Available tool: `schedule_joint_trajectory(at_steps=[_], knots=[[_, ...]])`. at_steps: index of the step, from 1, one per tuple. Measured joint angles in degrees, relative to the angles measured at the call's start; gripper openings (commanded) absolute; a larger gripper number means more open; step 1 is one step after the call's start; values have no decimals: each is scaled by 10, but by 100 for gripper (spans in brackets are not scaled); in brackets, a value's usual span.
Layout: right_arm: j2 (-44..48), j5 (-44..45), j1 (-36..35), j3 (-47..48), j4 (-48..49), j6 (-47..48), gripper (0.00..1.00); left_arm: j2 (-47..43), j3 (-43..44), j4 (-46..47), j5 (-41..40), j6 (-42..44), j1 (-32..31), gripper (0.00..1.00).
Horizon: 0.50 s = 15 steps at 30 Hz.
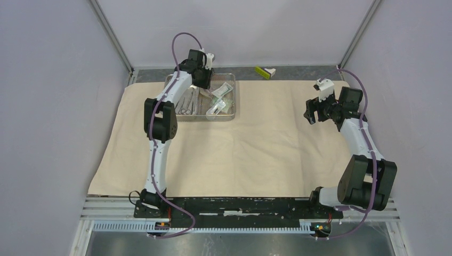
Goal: Open and lay out the surgical kit
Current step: Pick up the medical item from the container.
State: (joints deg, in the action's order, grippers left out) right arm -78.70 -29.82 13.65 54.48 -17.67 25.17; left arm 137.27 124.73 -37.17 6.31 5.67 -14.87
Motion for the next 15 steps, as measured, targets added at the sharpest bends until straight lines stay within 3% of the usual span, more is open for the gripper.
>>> schedule_joint_trajectory(at_steps=[6,12,15], knots=[[0,0,0,0,0,1,81,0,-3,-1,1,0,0,29],[0,-2,0,0,0,1,81,0,-3,-6,3,5,0,3],[0,-2,0,0,0,1,81,0,1,-13,2,9,0,2]])
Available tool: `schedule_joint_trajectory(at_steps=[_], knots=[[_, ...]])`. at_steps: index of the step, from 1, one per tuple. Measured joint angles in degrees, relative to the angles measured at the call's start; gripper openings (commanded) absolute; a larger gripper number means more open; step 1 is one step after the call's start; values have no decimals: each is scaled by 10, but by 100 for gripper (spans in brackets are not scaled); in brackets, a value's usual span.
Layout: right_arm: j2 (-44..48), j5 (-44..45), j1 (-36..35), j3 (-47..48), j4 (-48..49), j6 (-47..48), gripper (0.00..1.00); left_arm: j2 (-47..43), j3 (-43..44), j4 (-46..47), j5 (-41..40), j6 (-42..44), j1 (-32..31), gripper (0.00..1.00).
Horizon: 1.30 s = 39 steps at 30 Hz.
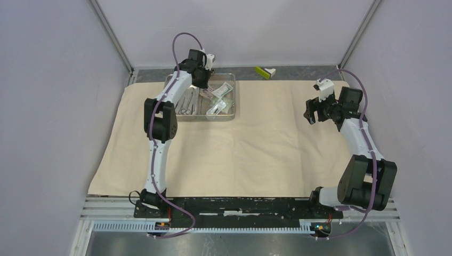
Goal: Open and lay out the surgical kit
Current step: Pick up the medical item from the container, then place the medical item in the surgical kit.
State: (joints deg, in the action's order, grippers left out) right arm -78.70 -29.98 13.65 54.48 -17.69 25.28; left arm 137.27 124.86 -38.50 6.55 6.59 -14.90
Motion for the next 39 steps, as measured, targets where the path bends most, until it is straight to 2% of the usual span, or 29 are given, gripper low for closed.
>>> schedule_joint_trajectory(at_steps=[10,15,18,22,28,35,39], knots=[[0,-1,0,0,0,0,81,-30,22,-14,32,2,-3,2],[0,-9,0,0,0,-1,81,-98,14,-15,98,1,-16,2],[2,-18,0,0,0,-2,81,-157,-21,1,137,1,-42,2],[18,-33,1,0,0,-7,81,-210,-79,30,182,1,-115,2],[62,-38,39,-5,3,-27,82,-192,-124,49,209,1,-253,2],[85,-12,151,-29,12,-76,82,-112,-88,59,211,1,-382,2],[85,-8,179,-49,13,-92,82,-55,-33,67,214,1,-434,2]])
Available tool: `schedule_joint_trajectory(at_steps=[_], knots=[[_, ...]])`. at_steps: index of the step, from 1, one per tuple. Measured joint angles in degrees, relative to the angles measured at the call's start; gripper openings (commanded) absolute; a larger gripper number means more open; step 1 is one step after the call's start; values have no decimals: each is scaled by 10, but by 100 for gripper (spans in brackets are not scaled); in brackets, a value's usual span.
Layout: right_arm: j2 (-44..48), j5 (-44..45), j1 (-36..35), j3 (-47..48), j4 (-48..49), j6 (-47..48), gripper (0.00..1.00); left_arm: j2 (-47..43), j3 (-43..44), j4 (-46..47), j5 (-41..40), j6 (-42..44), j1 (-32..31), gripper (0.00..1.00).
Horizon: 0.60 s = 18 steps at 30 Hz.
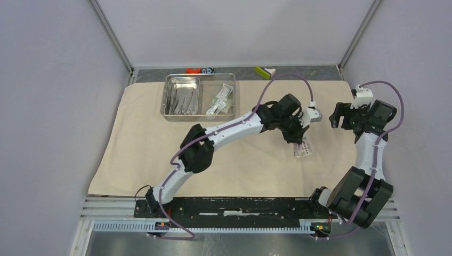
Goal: Open and lay out the surgical kit
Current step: Place the medical item in the surgical kit.
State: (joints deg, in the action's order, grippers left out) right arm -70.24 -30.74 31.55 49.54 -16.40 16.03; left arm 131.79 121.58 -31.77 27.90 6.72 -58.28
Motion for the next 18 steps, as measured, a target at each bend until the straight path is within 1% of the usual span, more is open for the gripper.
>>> schedule_joint_trajectory(at_steps=[3,9,13,14,18], knots=[[-1,-1,5,-3,0,-4,82,45,46,11,8,0,-24,2],[-5,-6,5,-3,5,-5,82,120,107,35,7,0,-52,2],[-9,-17,5,-7,5,-4,82,150,128,41,6,-1,-63,4],[-9,-18,5,-8,5,-3,82,158,133,45,6,-2,-65,8],[-10,-21,5,-10,5,-1,82,175,136,49,2,-4,-70,46]])
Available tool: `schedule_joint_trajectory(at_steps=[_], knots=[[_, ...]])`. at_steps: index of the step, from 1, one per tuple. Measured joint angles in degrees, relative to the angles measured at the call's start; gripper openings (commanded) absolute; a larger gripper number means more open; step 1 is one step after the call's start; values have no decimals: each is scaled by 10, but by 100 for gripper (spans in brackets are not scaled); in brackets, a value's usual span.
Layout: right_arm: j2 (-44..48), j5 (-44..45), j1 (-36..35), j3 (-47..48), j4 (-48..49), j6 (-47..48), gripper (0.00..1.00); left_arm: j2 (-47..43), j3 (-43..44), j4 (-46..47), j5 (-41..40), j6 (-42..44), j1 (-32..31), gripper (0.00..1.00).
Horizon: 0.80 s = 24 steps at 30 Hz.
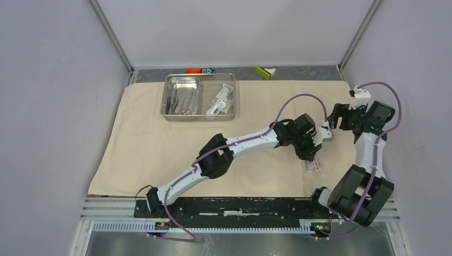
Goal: Open and lay out the surgical kit
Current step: Place the medical item in the surgical kit, then pick up the medical item from the container.
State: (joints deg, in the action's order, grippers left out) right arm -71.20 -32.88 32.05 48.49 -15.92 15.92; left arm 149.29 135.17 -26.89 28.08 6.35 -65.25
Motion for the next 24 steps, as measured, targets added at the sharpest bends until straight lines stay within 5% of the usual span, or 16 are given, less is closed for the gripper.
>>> schedule_joint_trajectory(at_steps=[5,16,24], knots=[[-1,-18,0,0,0,6,82,2,2,-9,-31,7,-1,71],[-10,-40,0,0,0,17,82,-110,-100,-65,-140,74,10,100],[-14,-27,-68,0,-5,38,82,-282,-220,-58,-163,85,109,100]])
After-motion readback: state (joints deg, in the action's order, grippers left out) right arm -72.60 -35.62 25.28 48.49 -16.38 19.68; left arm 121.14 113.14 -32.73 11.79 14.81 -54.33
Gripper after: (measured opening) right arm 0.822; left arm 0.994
